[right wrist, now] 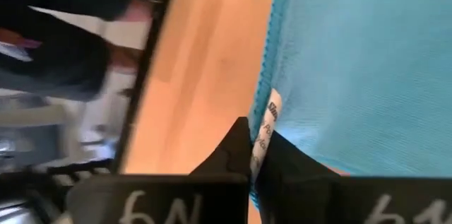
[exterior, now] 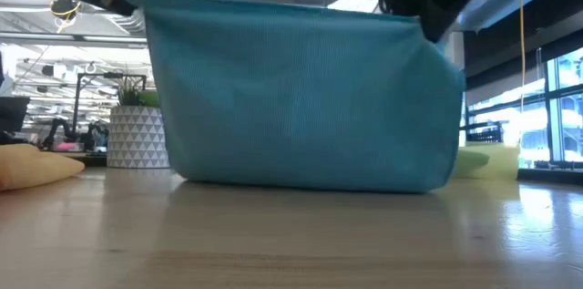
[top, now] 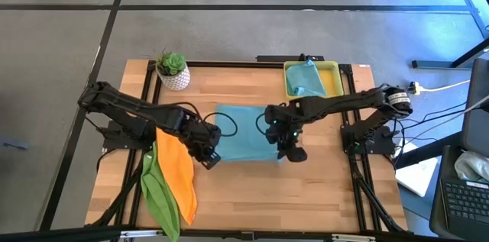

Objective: Fold microfiber towels
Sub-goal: Fold the right blue microfiber towel

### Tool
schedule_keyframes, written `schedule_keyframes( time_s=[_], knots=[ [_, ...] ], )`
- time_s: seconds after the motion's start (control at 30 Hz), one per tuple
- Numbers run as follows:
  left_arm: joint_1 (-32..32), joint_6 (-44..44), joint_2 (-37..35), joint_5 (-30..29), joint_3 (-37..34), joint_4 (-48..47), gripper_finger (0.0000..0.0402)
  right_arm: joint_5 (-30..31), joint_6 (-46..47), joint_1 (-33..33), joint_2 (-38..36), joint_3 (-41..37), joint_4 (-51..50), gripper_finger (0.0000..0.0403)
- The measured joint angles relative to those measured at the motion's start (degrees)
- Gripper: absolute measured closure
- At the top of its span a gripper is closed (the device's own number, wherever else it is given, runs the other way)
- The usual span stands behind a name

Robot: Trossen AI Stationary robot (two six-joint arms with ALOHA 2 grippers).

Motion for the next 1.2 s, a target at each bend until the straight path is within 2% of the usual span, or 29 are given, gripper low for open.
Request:
schedule_keyframes(
  time_s=[0.03, 0.17, 0.2, 0.3, 0.53, 0.83, 1.03, 1.1, 1.2],
  knots=[
    [0.27, 0.85, -0.48, -1.84, 0.02, -0.58, 0.0401, 3.13, -1.12, -0.45, -0.38, 0.61, -0.38, 0.0399],
    [4.34, 5.84, -1.76, -12.53, 0.03, -5.55, 0.0401, 23.9, -4.0, -2.63, -0.89, 0.79, -0.12, 0.0399],
    [5.53, 7.62, -1.7, -15.0, 0.03, -6.53, 0.0401, 27.39, -5.17, -3.4, -0.87, 0.61, 0.42, 0.0398],
    [8.49, 14.31, -1.44, -21.18, -0.02, -7.92, 0.0401, 31.09, -6.92, -6.05, -0.41, -0.06, 2.32, 0.0396],
    [14.07, 25.91, 1.91, -27.88, -0.02, -6.19, 0.0401, 31.01, -6.77, -11.21, -0.12, -3.7, 3.49, 0.0392],
    [18.73, 34.18, 8.62, -27.66, -0.02, -1.41, 0.0401, 30.98, -6.76, -13.51, -0.12, -6.92, 4.44, 0.0392],
    [19.88, 35.23, 10.66, -24.07, -0.02, -1.2, 0.0401, 30.54, -5.26, -13.96, -0.26, -5.24, 0.33, 0.0391],
    [19.41, 34.78, 10.14, -21.4, -0.02, -1.93, 0.0401, 23.91, -5.3, -14.0, -0.79, -3.78, -1.05, 0.0391],
    [18.48, 33.38, 7.99, -16.91, -0.02, -3.74, 0.0401, 9.07, -3.77, -14.01, -1.56, -1.71, -1.6, 0.0391]
  ],
)
